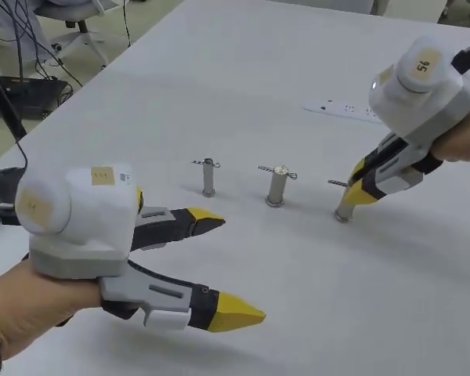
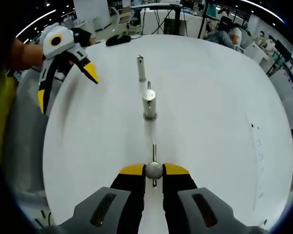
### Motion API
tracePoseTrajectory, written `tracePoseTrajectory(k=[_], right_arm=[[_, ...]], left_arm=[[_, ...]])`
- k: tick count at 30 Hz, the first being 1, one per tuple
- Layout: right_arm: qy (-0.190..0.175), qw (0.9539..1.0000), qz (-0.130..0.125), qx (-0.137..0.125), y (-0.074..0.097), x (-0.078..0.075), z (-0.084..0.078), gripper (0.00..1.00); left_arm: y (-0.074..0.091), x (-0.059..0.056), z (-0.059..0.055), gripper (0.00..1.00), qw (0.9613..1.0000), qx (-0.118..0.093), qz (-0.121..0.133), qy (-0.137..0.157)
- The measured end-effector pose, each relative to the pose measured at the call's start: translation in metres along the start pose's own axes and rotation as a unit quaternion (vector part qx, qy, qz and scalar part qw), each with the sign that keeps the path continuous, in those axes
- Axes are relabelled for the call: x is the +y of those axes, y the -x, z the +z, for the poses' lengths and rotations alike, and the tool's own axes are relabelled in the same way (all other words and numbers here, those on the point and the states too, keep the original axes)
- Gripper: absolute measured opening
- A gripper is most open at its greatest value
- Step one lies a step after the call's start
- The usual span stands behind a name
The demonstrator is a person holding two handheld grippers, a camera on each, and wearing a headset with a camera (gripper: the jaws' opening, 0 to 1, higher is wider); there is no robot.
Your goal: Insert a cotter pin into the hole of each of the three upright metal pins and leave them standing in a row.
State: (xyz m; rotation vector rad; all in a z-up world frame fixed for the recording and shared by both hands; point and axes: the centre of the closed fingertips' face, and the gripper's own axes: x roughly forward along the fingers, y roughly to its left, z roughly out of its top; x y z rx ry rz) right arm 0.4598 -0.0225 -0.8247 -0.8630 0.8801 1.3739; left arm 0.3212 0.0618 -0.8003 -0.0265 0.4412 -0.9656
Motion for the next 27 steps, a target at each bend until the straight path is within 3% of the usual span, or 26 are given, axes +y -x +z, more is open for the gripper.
tracePoseTrajectory(k=[13, 16, 22, 27], right_arm=[[0.02, 0.9998, 0.005, -0.006, 0.001, 0.001, -0.003, 0.17], [0.012, 0.9997, -0.003, -0.02, 0.005, -0.001, 0.0, 0.28], [-0.015, 0.998, -0.034, -0.051, 0.025, -0.007, -0.006, 0.34], [-0.049, 0.9907, -0.068, -0.108, 0.053, -0.002, -0.005, 0.42]], left_arm=[[0.001, 0.002, -0.002, 0.78, 1.0, 0.0, 0.004, 0.0], [0.003, 0.003, -0.001, 0.79, 1.0, -0.002, 0.006, -0.001], [0.011, 0.009, 0.007, 0.8, 0.9998, -0.011, 0.019, -0.002], [0.023, 0.014, 0.018, 0.82, 0.9992, -0.019, 0.035, -0.002]])
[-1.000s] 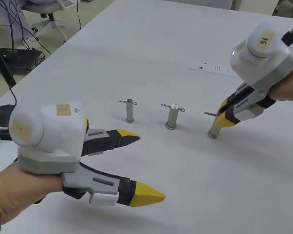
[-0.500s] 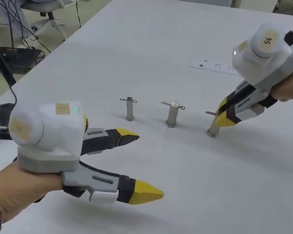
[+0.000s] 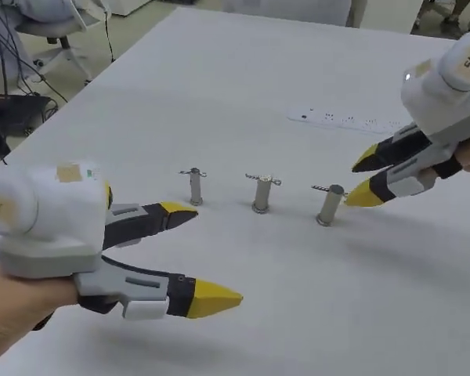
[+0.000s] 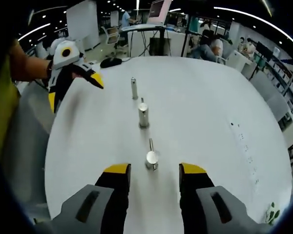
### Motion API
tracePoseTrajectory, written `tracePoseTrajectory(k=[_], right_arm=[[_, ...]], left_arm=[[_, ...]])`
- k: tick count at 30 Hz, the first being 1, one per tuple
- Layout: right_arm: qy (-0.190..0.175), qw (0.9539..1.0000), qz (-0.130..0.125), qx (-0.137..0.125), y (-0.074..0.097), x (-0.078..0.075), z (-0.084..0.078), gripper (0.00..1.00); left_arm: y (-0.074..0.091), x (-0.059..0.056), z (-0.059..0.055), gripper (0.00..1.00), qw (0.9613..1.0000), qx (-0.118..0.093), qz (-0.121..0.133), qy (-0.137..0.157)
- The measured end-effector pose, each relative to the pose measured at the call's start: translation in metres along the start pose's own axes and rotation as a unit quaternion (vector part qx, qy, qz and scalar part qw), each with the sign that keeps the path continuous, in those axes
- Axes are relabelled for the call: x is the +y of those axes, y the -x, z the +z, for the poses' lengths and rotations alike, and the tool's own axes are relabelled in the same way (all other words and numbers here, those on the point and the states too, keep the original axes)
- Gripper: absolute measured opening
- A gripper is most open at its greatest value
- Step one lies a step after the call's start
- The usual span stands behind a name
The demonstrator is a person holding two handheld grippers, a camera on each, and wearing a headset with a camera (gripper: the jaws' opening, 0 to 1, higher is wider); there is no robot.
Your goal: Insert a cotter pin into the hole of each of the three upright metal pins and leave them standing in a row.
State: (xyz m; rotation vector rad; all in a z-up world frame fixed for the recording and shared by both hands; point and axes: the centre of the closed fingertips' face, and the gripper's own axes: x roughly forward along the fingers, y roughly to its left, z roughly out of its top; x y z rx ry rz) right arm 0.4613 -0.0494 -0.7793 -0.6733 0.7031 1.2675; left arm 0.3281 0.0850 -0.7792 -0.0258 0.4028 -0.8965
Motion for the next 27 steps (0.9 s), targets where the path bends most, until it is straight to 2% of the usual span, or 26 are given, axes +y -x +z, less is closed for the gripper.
tracePoseTrajectory(k=[5, 7, 9, 12, 14, 16, 18, 21, 25, 27], right_arm=[[-0.023, 0.9973, -0.042, -0.056, 0.032, 0.012, 0.005, 0.49], [-0.024, 0.9963, -0.055, -0.061, 0.041, 0.017, 0.003, 0.5], [-0.041, 0.9917, -0.079, -0.093, 0.055, 0.023, 0.007, 0.53], [-0.054, 0.9862, -0.104, -0.117, 0.069, 0.03, 0.008, 0.55], [-0.069, 0.9809, -0.12, -0.137, 0.077, 0.037, 0.008, 0.58], [-0.085, 0.9748, -0.134, -0.157, 0.082, 0.046, 0.006, 0.61], [-0.088, 0.9731, -0.144, -0.157, 0.083, 0.057, -0.002, 0.65], [-0.107, 0.9675, -0.157, -0.167, 0.083, 0.069, -0.009, 0.71], [-0.122, 0.9647, -0.162, -0.169, 0.074, 0.09, -0.019, 0.77], [-0.134, 0.9618, -0.164, -0.173, 0.069, 0.099, -0.024, 0.79]], left_arm=[[0.012, 0.004, 0.009, 0.84, 0.9999, -0.002, 0.014, -0.004], [0.016, 0.006, 0.012, 0.85, 0.9998, -0.003, 0.018, -0.006], [0.023, 0.008, 0.018, 0.87, 0.9996, -0.007, 0.026, -0.011], [0.029, 0.012, 0.023, 0.9, 0.9993, -0.011, 0.034, -0.012], [0.035, 0.013, 0.024, 0.91, 0.9991, -0.014, 0.039, -0.012], [0.039, 0.014, 0.023, 0.94, 0.9988, -0.014, 0.046, -0.01], [0.043, 0.012, 0.022, 0.97, 0.9987, -0.014, 0.048, -0.008], [0.047, 0.009, 0.02, 1.0, 0.9984, -0.015, 0.053, -0.007], [0.052, 0.003, 0.014, 1.0, 0.9981, -0.018, 0.059, -0.005], [0.054, 0.0, 0.01, 1.0, 0.9979, -0.019, 0.061, -0.003]])
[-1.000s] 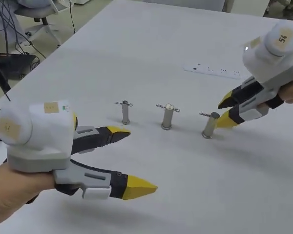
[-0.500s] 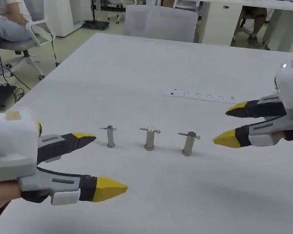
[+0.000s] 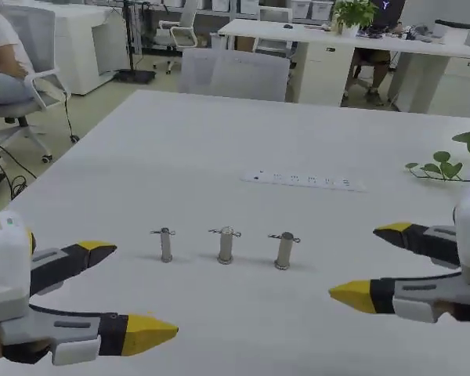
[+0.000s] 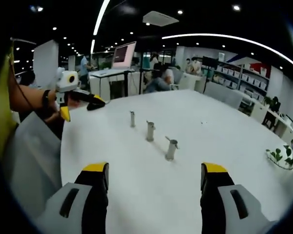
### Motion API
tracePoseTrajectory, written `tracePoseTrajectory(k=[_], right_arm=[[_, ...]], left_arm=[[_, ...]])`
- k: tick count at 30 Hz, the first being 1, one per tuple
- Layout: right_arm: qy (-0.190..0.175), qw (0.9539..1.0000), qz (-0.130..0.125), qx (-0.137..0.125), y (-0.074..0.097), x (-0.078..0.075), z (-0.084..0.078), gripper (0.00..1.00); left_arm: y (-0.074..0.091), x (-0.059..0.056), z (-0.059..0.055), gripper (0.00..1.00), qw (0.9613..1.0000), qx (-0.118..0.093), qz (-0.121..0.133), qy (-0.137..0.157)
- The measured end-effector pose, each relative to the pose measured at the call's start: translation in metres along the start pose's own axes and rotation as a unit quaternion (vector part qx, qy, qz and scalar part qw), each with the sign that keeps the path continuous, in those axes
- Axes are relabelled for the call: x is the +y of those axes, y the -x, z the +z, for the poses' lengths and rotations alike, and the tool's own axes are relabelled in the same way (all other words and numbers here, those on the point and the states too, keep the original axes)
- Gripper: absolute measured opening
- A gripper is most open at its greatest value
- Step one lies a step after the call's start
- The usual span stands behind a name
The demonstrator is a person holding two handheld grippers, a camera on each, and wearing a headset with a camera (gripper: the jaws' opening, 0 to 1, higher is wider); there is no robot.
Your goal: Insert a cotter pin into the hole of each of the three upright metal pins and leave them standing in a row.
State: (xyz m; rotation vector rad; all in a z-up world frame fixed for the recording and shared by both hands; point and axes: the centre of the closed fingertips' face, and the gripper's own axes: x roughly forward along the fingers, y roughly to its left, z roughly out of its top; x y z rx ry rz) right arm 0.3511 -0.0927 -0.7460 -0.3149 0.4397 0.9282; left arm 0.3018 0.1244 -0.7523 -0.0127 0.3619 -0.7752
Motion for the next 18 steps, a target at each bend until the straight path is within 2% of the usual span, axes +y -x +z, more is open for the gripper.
tracePoseTrajectory(k=[4, 9, 14, 18], right_arm=[[-0.022, 0.9996, -0.014, -0.013, 0.0, 0.013, -0.01, 0.82], [-0.041, 0.9987, -0.025, -0.019, 0.003, 0.017, -0.02, 0.86], [-0.043, 0.9981, -0.038, -0.019, 0.007, 0.016, -0.027, 0.88], [-0.052, 0.9973, -0.049, -0.02, 0.008, 0.011, -0.028, 0.87]], left_arm=[[0.007, -0.001, -0.008, 1.0, 0.9999, 0.002, 0.01, 0.004], [0.015, 0.003, -0.011, 1.0, 0.9996, -0.004, 0.022, 0.016], [0.016, 0.005, -0.011, 1.0, 0.9993, -0.004, 0.032, 0.021], [0.011, 0.004, -0.013, 1.0, 0.9995, 0.002, 0.027, 0.016]])
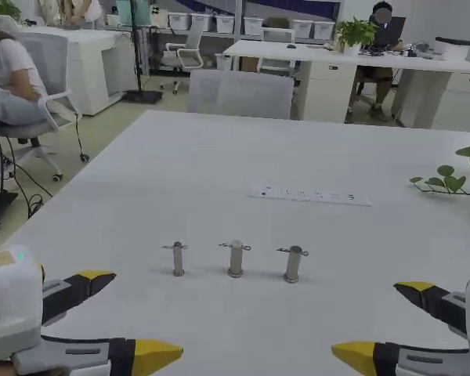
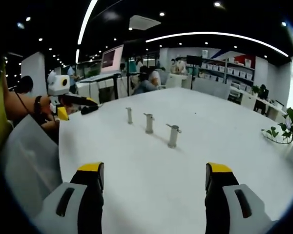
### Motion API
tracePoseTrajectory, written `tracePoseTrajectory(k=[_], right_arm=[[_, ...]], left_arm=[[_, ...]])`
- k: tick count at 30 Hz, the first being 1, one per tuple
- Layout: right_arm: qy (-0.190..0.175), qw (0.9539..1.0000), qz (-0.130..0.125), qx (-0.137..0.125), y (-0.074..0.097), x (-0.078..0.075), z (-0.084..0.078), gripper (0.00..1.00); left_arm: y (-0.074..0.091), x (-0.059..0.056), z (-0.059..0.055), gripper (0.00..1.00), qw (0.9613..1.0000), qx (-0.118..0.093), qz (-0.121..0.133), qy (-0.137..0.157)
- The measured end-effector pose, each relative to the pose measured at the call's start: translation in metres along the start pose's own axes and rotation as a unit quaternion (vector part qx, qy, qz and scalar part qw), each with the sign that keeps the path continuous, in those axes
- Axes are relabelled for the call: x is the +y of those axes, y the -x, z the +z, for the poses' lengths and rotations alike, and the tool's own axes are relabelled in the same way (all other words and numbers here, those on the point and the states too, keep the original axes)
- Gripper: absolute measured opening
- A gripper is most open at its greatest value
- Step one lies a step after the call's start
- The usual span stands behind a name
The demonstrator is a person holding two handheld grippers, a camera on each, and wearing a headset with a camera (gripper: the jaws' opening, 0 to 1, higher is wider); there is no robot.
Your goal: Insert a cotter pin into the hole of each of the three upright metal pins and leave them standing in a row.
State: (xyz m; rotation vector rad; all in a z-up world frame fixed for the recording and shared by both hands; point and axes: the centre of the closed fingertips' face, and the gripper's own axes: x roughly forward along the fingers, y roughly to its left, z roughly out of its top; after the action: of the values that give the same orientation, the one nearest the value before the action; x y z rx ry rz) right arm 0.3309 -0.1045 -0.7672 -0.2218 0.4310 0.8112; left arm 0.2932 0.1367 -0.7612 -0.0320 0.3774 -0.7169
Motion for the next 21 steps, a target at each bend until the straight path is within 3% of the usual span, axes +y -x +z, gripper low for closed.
tracePoseTrajectory(k=[9, 21], right_arm=[[0.005, 0.9999, -0.005, 0.01, -0.003, -0.007, -0.006, 0.87], [0.005, 0.9998, 0.006, 0.016, -0.011, -0.003, -0.012, 0.87]], left_arm=[[-0.014, 0.006, 0.007, 1.0, 1.0, -0.008, -0.001, 0.005], [-0.016, 0.007, -0.001, 1.0, 1.0, 0.0, 0.003, 0.009]])
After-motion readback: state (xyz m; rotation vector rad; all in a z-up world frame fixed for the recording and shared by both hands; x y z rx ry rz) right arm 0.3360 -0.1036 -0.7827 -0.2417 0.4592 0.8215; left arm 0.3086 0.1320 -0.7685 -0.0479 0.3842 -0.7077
